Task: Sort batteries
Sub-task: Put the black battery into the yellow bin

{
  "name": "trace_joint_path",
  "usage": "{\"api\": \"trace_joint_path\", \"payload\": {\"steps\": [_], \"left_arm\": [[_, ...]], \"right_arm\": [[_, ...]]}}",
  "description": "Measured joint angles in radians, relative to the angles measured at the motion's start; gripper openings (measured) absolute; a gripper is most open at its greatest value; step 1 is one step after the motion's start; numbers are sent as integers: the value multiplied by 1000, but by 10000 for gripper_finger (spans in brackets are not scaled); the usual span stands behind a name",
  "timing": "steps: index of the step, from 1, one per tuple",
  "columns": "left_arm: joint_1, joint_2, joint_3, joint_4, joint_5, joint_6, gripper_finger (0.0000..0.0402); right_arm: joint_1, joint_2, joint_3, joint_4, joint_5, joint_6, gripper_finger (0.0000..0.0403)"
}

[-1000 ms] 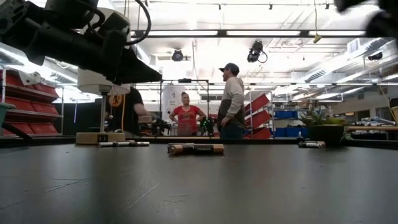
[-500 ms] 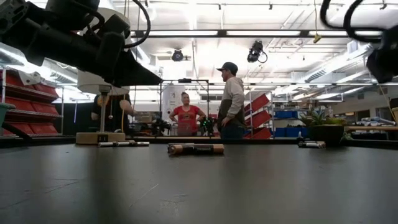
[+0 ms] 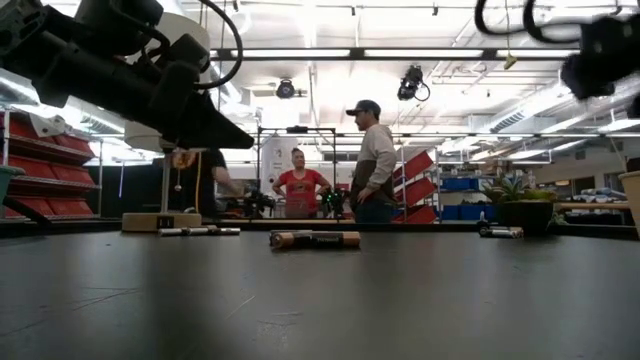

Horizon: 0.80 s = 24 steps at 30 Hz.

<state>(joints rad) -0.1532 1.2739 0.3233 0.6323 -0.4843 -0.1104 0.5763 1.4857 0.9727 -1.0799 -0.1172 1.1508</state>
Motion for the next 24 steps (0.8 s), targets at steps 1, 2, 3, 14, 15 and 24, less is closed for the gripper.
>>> {"api": "trace_joint_path", "payload": {"steps": [1, 2, 3, 14, 15, 24], "left_arm": [[0, 0, 0, 0, 0, -10, 117], [0, 0, 0, 0, 0, -25, 117], [0, 0, 0, 1, 0, -33, 117], [-24, 1, 0, -11, 53, -161, 117], [-32, 1, 0, -10, 53, -163, 117], [-65, 1, 0, -21, 26, -164, 117]], "right_arm": [[-5, 0, 43, -68, 20, -12, 150], [-10, 0, 85, -136, 53, -27, 148], [-18, 0, 127, -195, 97, -45, 145], [-296, -1, 234, -374, 641, -302, 101], [-337, -1, 213, -346, 648, -339, 96], [-760, -101, 23, 37, 570, -645, 87]]}}
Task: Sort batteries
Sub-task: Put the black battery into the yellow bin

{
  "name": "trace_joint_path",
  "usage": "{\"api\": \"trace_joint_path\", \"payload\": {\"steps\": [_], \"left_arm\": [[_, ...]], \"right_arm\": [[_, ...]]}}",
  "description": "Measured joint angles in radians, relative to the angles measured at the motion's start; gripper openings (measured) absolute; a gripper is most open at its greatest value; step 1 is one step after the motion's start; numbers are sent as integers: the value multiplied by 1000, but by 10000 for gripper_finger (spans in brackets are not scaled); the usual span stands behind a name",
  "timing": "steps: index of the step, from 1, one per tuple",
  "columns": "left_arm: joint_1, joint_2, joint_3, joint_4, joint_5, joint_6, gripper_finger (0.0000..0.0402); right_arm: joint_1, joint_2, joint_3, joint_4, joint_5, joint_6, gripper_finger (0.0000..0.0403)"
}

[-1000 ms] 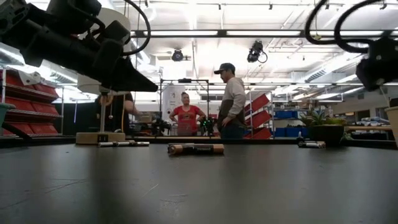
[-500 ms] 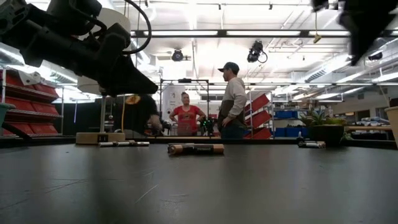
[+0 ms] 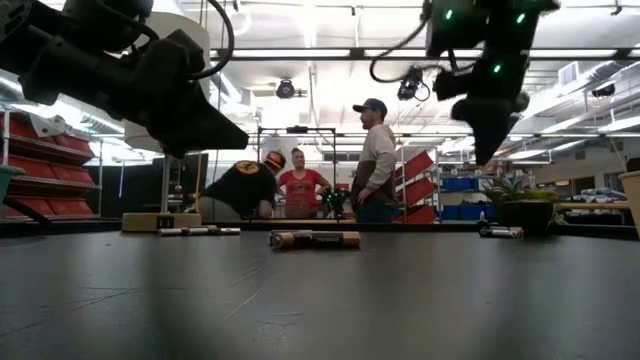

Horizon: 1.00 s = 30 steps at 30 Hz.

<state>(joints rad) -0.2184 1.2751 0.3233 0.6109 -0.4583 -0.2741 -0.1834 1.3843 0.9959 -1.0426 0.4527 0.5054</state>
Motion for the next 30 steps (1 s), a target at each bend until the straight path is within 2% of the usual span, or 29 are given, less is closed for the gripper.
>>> {"api": "trace_joint_path", "payload": {"steps": [5, 10, 13, 18, 30], "left_arm": [[2, 0, 0, -1, -7, 20, 117], [3, 1, 0, 18, -72, 86, 117], [3, 1, 0, 39, -76, 111, 117], [3, 1, 0, 58, -72, 137, 117], [3, 1, 0, 59, -71, 165, 117]], "right_arm": [[-221, -21, -44, 62, -89, -95, 104], [-351, 15, -44, 89, -162, -196, 124], [-401, 51, -44, 102, -202, -249, 134], [-461, 126, -44, 116, -204, -320, 143], [-566, 209, -42, 147, -206, -411, 140]]}}
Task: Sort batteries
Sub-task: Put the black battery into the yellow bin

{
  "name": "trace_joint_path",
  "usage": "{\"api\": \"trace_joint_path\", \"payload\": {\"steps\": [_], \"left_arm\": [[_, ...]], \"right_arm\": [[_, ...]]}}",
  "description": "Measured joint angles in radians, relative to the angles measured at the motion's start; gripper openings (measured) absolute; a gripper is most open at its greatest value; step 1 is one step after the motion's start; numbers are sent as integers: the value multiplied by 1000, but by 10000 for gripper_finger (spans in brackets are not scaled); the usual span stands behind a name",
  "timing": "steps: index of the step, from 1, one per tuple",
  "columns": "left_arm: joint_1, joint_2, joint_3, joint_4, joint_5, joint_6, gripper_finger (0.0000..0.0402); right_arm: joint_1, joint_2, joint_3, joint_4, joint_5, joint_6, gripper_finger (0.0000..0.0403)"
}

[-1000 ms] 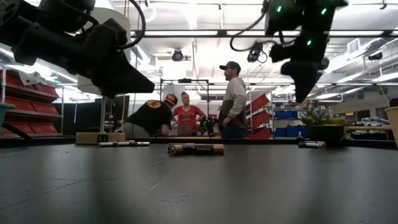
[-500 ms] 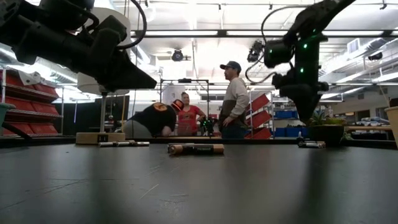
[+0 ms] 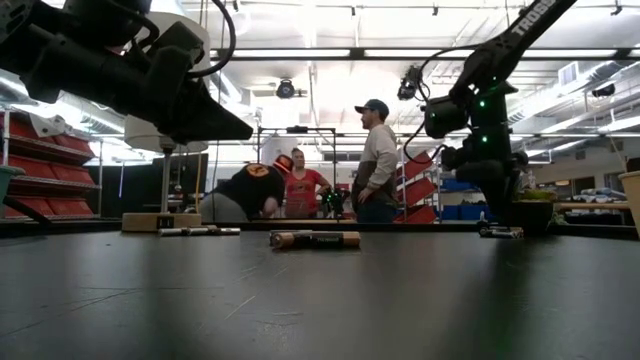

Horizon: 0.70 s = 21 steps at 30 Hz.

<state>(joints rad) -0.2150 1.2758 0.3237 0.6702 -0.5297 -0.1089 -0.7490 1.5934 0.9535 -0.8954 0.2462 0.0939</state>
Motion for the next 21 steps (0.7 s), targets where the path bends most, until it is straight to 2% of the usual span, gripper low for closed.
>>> {"api": "trace_joint_path", "payload": {"steps": [10, 17, 21], "left_arm": [[1, 0, 0, 23, 0, 4, 117], [1, 0, 0, 23, 0, 4, 117], [1, 0, 0, 17, 0, 3, 117]], "right_arm": [[-25, 29, 0, 13, -22, -28, 141], [-18, 81, 0, 43, 16, 4, 146], [-28, 97, 0, 46, 0, 4, 141]]}}
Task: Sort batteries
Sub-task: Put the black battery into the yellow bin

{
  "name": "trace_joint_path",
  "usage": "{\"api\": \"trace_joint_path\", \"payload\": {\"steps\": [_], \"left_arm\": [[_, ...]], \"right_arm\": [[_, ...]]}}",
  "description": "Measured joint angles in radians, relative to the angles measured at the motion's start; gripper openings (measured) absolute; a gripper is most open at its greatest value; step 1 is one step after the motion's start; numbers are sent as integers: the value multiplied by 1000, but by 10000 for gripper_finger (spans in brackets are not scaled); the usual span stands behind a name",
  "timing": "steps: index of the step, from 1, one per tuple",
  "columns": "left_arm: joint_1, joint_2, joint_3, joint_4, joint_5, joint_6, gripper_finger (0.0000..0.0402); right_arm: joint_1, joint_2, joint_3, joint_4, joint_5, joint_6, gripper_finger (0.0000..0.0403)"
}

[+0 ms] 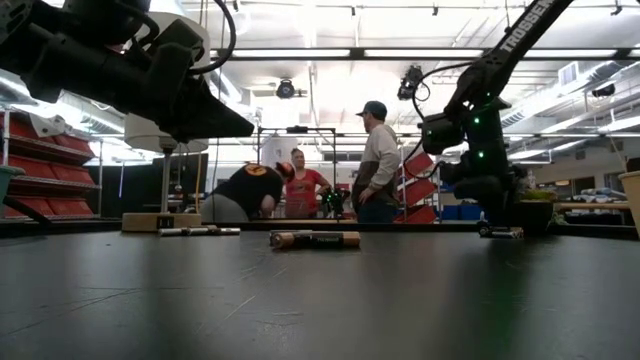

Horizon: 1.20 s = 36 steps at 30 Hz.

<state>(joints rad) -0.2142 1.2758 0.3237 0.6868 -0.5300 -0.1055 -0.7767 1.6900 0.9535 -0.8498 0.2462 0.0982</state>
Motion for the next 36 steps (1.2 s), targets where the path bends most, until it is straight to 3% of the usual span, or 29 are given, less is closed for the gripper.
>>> {"api": "trace_joint_path", "payload": {"steps": [14, 22, 36], "left_arm": [[0, 0, 0, -5, 0, 18, 117], [0, 0, 0, -5, 0, 20, 117], [0, 0, 0, -5, 0, 19, 117]], "right_arm": [[-6, 41, 3, 11, -54, -15, 113], [-4, 39, 2, 9, -60, -16, 22], [11, 41, 5, -11, -32, -5, 23]]}}
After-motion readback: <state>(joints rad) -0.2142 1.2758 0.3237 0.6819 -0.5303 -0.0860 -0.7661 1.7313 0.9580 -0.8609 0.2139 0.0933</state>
